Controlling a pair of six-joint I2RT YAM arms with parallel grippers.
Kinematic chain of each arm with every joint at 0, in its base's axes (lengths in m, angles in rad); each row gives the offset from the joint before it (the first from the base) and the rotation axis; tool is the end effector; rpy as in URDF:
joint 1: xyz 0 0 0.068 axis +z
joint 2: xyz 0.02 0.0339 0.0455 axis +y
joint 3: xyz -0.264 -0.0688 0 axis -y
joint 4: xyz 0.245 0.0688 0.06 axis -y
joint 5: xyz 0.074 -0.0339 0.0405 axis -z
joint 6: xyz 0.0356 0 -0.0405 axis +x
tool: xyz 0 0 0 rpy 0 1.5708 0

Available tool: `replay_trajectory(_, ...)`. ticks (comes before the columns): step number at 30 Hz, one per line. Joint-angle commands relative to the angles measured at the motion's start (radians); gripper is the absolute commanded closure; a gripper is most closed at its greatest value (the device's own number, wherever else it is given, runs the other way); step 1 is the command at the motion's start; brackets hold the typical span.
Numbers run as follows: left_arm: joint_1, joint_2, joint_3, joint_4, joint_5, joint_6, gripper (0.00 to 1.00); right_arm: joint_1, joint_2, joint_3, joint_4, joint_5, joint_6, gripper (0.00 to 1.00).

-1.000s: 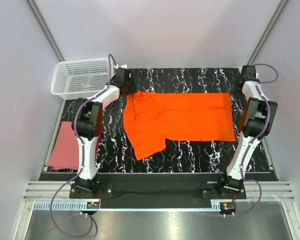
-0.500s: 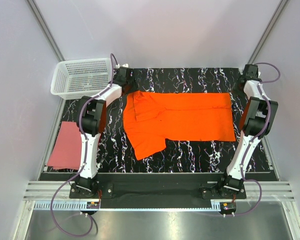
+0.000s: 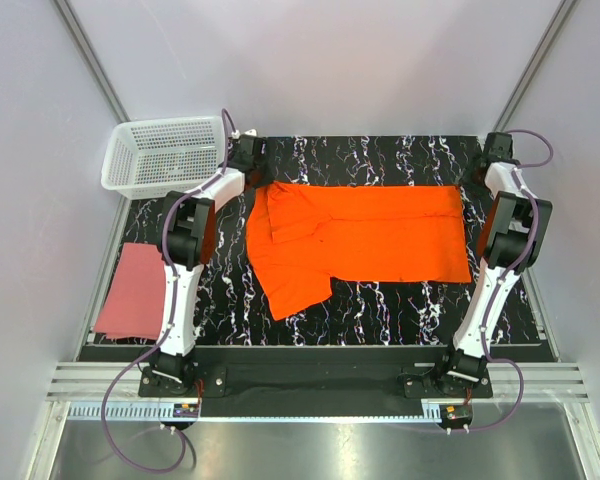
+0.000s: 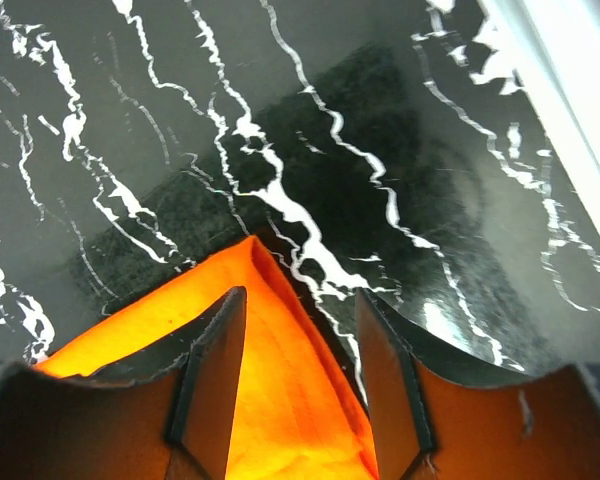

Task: Fold and stack the t-shirts
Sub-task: Fold the tshirt

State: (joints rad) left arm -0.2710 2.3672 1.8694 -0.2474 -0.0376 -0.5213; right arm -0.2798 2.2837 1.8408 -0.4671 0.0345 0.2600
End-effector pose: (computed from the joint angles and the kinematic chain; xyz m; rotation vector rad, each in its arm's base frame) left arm 0.5141 -0.1414 0.1595 -0.3115 2.3216 -0.3552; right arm 0.4869 -0.1412 0.1759 0.6756 2.3870 -0.0512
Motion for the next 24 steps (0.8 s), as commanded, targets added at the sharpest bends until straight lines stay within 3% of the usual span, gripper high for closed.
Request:
replay_trajectory(1,0.012,-0.003,0.039,0.031,-0.015,-0.002,0.83,-0.005,0.016,0.044,0.033,-0.064,-0.011,0.45)
replay_trajectory(12,0.019,-0.045,-0.027,0.102,-0.004,-0.017,1.00,-0.006,0.009,0.034,0.056,-0.110,-0.012,0.42)
replay_trajectory(24,0.024,-0.077,-0.087,0.169,0.011,-0.026,1.00,-0.006,0.059,0.064,0.059,-0.139,0.010,0.62)
